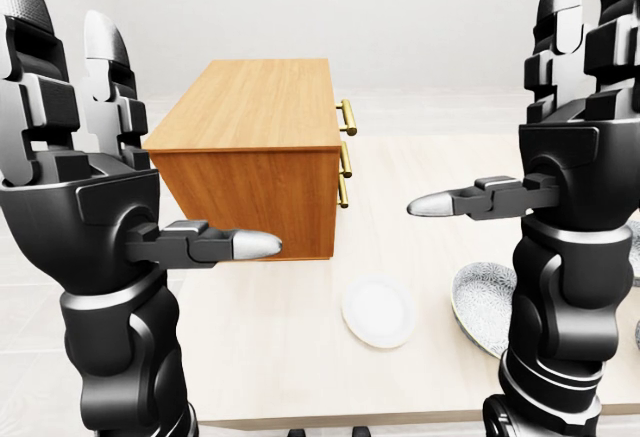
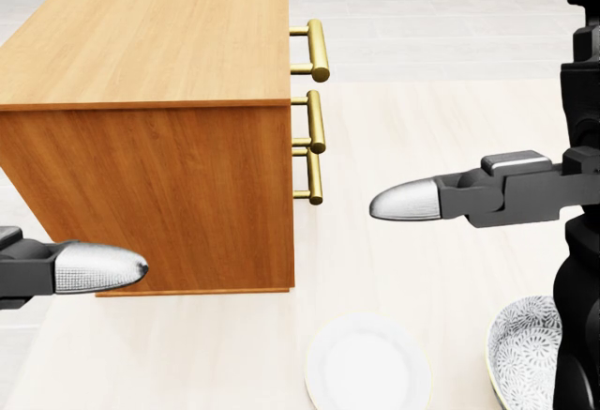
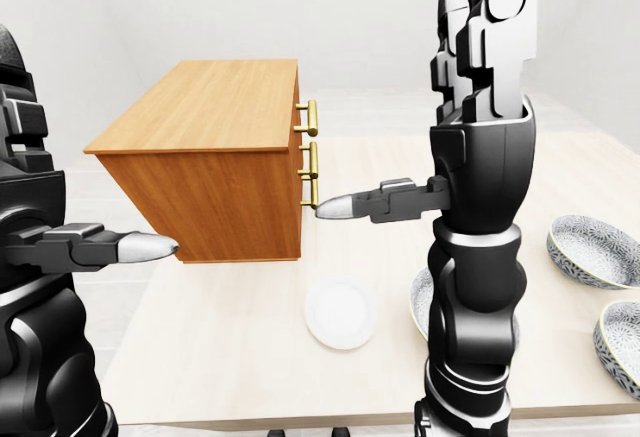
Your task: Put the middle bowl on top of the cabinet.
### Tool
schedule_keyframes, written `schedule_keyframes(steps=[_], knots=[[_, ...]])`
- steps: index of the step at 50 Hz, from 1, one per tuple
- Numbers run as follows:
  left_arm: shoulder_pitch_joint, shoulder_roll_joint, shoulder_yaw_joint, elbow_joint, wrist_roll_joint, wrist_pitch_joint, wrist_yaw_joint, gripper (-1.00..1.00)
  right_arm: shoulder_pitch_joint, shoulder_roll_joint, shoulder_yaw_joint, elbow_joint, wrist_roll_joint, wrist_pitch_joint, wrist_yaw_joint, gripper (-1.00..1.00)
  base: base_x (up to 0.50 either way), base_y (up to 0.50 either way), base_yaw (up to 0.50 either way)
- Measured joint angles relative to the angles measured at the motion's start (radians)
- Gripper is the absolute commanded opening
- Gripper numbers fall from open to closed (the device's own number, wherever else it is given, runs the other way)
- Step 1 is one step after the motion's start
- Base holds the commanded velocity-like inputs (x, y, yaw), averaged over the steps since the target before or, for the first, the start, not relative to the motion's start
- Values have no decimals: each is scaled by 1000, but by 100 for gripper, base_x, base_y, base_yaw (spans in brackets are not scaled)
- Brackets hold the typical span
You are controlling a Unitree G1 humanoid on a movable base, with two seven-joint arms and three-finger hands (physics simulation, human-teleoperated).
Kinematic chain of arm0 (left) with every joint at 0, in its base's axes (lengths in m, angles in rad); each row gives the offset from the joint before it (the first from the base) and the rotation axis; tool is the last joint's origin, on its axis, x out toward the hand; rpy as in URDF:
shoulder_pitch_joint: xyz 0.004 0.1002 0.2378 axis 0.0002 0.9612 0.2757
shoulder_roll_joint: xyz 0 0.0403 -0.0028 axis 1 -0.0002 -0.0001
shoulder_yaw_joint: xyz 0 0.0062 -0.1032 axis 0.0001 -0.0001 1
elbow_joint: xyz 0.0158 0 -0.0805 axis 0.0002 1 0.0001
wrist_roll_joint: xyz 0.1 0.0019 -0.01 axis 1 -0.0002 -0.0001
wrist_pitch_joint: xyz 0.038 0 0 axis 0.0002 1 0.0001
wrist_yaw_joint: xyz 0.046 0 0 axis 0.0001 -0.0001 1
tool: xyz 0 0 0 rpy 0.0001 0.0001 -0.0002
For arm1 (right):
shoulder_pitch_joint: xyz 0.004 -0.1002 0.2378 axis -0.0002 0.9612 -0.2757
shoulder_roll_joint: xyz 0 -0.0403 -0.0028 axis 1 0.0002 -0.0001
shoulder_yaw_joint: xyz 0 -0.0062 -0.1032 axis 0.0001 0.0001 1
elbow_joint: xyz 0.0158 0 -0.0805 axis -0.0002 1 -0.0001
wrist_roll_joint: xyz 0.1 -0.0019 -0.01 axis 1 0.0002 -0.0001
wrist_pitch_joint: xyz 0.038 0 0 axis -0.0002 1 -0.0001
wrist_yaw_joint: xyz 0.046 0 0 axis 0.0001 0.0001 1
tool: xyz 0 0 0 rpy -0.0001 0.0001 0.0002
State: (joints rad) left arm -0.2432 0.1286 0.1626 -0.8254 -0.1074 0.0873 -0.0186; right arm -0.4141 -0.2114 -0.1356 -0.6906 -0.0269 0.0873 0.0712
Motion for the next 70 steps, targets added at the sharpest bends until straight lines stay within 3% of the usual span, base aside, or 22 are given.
schedule_keyframes(steps=[15,43,70], knots=[[-3,0,1,5,-1,0,0,100,142,4,-20,-73,-83,0,70,100,0,0,0],[3,-2,-2,2,-9,0,-3,100,457,97,-197,-241,-168,0,209,100,0,0,0],[-1,-1,-5,1,8,0,-3,100,611,167,-243,-238,-445,0,331,100,0,0,0]])
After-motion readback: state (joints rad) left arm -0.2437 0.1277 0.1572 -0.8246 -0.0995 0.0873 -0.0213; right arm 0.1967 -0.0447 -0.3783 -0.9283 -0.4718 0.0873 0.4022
